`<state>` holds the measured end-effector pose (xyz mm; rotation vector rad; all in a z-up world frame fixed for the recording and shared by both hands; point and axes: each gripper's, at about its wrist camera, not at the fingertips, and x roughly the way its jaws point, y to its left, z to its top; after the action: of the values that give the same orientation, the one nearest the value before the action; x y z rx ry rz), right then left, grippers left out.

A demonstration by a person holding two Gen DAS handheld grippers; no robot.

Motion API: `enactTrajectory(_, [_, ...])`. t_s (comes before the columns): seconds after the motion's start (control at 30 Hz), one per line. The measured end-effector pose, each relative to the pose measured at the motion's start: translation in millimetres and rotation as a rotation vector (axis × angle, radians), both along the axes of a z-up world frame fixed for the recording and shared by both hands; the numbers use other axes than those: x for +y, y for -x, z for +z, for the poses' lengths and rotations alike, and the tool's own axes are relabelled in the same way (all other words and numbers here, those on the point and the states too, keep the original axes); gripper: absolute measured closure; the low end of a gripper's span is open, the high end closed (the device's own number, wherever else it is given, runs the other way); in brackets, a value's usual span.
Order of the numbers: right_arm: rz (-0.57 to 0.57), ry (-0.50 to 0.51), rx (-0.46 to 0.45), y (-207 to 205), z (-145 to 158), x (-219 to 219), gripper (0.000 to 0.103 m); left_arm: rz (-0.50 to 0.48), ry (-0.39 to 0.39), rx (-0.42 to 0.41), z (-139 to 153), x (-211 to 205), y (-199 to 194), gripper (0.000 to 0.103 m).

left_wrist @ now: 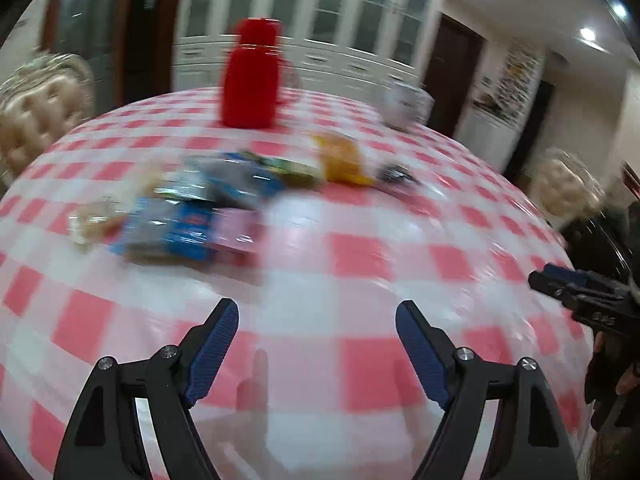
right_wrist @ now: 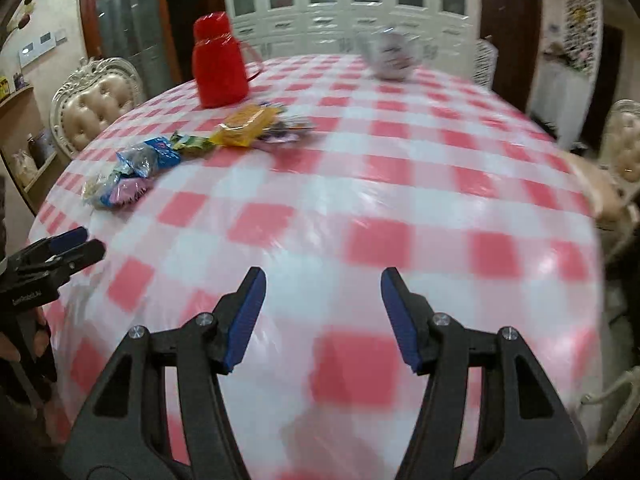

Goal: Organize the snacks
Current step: 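Grasp the pink wrapped bar with the left tool while the right tool grasps a dark pink snack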

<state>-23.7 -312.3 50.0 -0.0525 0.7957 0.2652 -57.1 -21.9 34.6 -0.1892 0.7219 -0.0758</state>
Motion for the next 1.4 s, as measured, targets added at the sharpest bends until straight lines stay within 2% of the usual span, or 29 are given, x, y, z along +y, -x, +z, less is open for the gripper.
enactTrajectory(0.1, [0.062, 0.022, 0.068, -55, -20, 34, 0.039, 0.068, 0.081, -0.013, -2, 31, -5, 0.021])
enactTrajectory(0.2, [0.076, 0.090, 0.082, -109, -34, 60, 0.039, 0.134, 0.157, -0.010, -4, 53, -6, 0.021])
enactTrajectory(0.27, [0.084, 0.090, 0.099, -140, -41, 70, 0.039, 0.195, 0.135, -0.027, -3, 58, -2, 0.021])
enactTrajectory(0.3, [0.092, 0.078, 0.114, -154, -44, 73, 0.033, 0.219, 0.126, -0.033, -1, 57, -2, 0.021])
enactTrajectory(0.33, [0.098, 0.078, 0.103, -160, -41, 75, 0.032, 0.240, 0.123, -0.037, -2, 58, -3, 0.021])
enactTrajectory(0.43, [0.138, 0.084, 0.106, -193, -40, 93, 0.031, 0.274, 0.108, 0.002, -9, 64, -14, 0.021])
enactTrajectory(0.53, [0.194, 0.116, 0.081, -206, -42, 115, 0.032, 0.281, 0.130, 0.028, -14, 73, -16, 0.021])
enactTrajectory(0.57, [0.213, 0.117, 0.078, -207, -43, 120, 0.035, 0.287, 0.131, 0.032, -15, 75, -17, 0.021])
enactTrajectory(0.6, [0.228, 0.113, 0.074, -207, -42, 123, 0.046, 0.293, 0.129, 0.036, -15, 76, -18, 0.021])
enactTrajectory(0.63, [0.239, 0.110, 0.067, -205, -41, 125, 0.062, 0.296, 0.129, 0.039, -16, 77, -18, 0.021])
enactTrajectory(0.73, [0.230, 0.103, 0.061, -200, -40, 124, 0.062, 0.297, 0.117, 0.054, -17, 78, -23, 0.021])
enactTrajectory(0.8, [0.235, 0.083, 0.030, -187, -35, 121, 0.062, 0.297, 0.124, 0.064, -19, 80, -25, 0.021])
enactTrajectory(0.9, [0.251, 0.065, 0.039, -157, -36, 117, 0.062, 0.301, 0.148, 0.080, -22, 83, -28, 0.021])
enactTrajectory(1.0, [0.266, 0.060, 0.045, -120, -36, 114, 0.062, 0.308, 0.125, 0.052, -18, 78, -26, 0.021])
enactTrajectory(1.07, [0.263, 0.058, 0.041, -102, -36, 111, 0.062, 0.245, 0.110, 0.028, -11, 63, -29, 0.021])
enactTrajectory(1.17, [0.245, 0.014, 0.033, -84, -33, 102, 0.062, 0.143, 0.029, -0.008, 2, 30, -43, 0.021])
enactTrajectory(1.23, [0.219, -0.042, 0.027, -78, -30, 92, 0.062, 0.136, -0.085, 0.011, 5, 12, -65, 0.022])
enactTrajectory(1.27, [0.212, -0.062, 0.031, -77, -29, 88, 0.061, 0.137, -0.105, 0.031, 3, 9, -74, 0.028])
enactTrajectory(1.3, [0.205, -0.089, 0.036, -75, -29, 83, 0.061, 0.130, -0.106, 0.062, -3, 9, -85, 0.052])
enactTrajectory(1.33, [0.191, -0.119, 0.041, -74, -29, 77, 0.061, 0.123, -0.103, 0.118, -12, 9, -97, 0.071])
enactTrajectory(1.37, [0.181, -0.135, 0.045, -73, -29, 73, 0.061, 0.119, -0.109, 0.164, -21, 9, -103, 0.080])
enactTrajectory(1.4, [0.171, -0.156, 0.052, -71, -29, 67, 0.061, 0.105, -0.101, 0.162, -24, 8, -101, 0.082])
